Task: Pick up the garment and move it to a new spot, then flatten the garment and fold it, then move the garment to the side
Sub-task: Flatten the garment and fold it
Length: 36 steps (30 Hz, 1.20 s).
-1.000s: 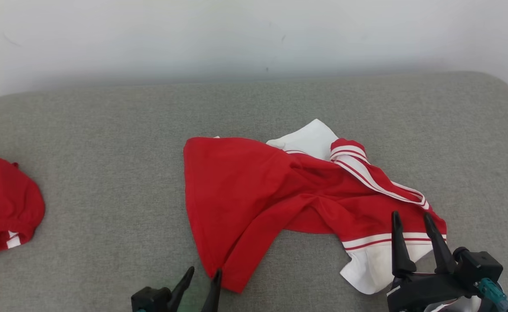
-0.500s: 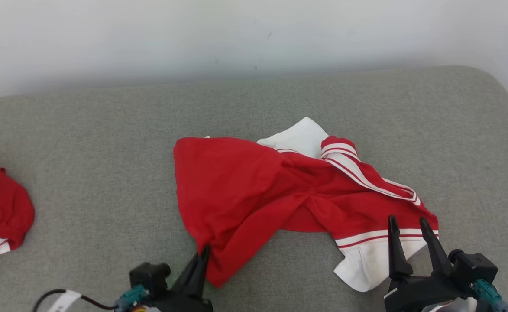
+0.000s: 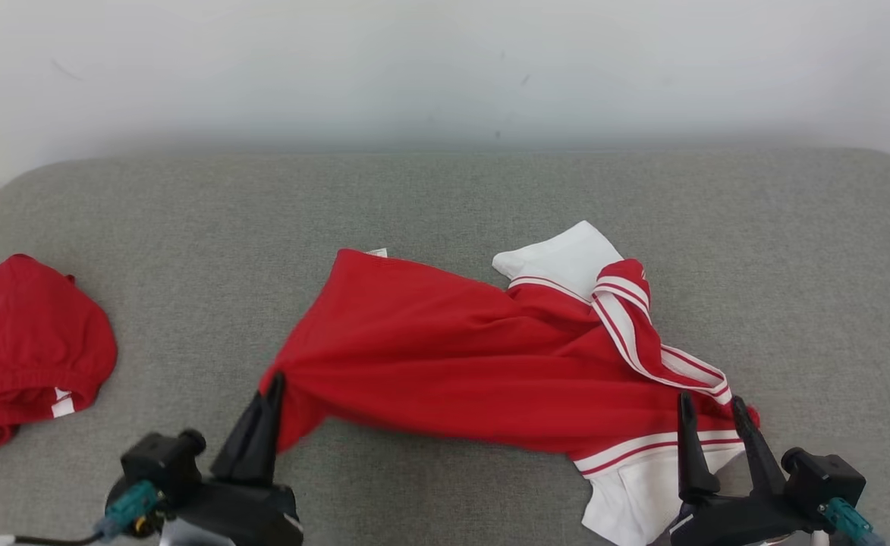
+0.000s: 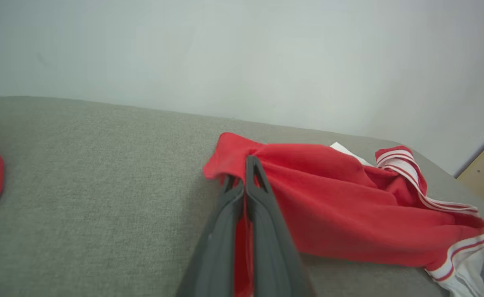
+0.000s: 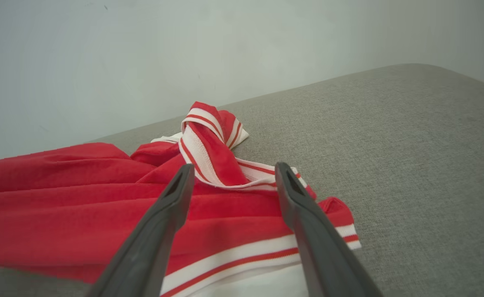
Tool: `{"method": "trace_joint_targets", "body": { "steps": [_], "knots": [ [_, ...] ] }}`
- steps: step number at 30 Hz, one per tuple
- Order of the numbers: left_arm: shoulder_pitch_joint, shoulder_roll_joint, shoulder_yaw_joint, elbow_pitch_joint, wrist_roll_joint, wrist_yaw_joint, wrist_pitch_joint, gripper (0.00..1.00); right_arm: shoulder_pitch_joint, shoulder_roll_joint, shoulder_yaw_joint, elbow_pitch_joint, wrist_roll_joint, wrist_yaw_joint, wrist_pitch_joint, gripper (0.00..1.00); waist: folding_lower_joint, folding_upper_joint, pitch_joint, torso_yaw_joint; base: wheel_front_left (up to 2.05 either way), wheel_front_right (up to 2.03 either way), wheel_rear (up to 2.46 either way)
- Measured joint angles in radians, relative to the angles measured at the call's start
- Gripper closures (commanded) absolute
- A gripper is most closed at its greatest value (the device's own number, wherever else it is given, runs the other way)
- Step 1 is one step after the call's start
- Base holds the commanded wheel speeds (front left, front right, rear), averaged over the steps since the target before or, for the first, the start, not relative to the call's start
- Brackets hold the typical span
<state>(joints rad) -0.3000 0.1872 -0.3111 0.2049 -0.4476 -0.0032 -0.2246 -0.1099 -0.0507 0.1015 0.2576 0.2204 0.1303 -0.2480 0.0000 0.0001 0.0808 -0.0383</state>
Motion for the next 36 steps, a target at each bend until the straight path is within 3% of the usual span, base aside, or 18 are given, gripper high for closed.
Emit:
{"method": "trace_joint_targets", "body": {
  "steps": [9,19,28,30,32,33,34,36],
  "knots": [
    [0.028,-0.009,-0.024,0.069,-0.008,-0.021,-0.003,1.0,-0.004,0.0,-0.01,0.027,-0.004,0.0,-0.004,0.0,0.0,0.0,0.001,0.009,0.0,0.0,0.0],
    [-0.133,0.031,-0.034,0.246,0.004,-0.084,-0.016,1.0,-0.029,0.001,0.004,0.053,-0.005,0.0,0.001,0.0,0.0,0.0,0.025,-0.013,0.0,0.0,0.0],
    [-0.263,0.048,-0.076,0.427,0.028,-0.113,-0.032,1.0,-0.051,0.0,0.005,0.075,-0.007,0.0,0.003,0.0,0.0001,0.0,0.05,-0.051,0.0,0.0,0.0],
    [-0.295,0.052,-0.09,0.468,0.045,-0.118,-0.033,0.87,-0.057,0.0,0.006,0.081,-0.007,0.0,0.003,0.0,0.0001,0.0,0.054,-0.057,0.0,0.0,0.0],
    [-0.317,0.052,-0.09,0.498,0.054,-0.119,-0.036,0.57,-0.064,0.0,0.008,0.085,-0.008,0.0,0.003,0.0,0.0,0.0,0.058,-0.06,0.0,0.0,0.0],
    [-0.324,0.052,-0.083,0.497,0.062,-0.119,-0.036,0.11,-0.064,0.0,0.009,0.087,-0.008,0.0,0.003,0.0,0.0001,0.0,0.059,-0.059,0.0,0.0,0.0],
    [-0.329,0.05,-0.07,0.489,0.072,-0.118,-0.036,0.0,-0.064,0.0,0.009,0.091,-0.008,0.0,0.003,0.0,0.0,0.0,0.059,-0.058,0.0,0.0,0.0],
    [-0.334,0.045,-0.04,0.468,0.092,-0.105,-0.036,0.0,-0.065,0.0,0.01,0.095,-0.009,0.0,0.005,0.0,0.0001,0.0,0.059,-0.054,0.0,0.0,0.0]
  ]
}}
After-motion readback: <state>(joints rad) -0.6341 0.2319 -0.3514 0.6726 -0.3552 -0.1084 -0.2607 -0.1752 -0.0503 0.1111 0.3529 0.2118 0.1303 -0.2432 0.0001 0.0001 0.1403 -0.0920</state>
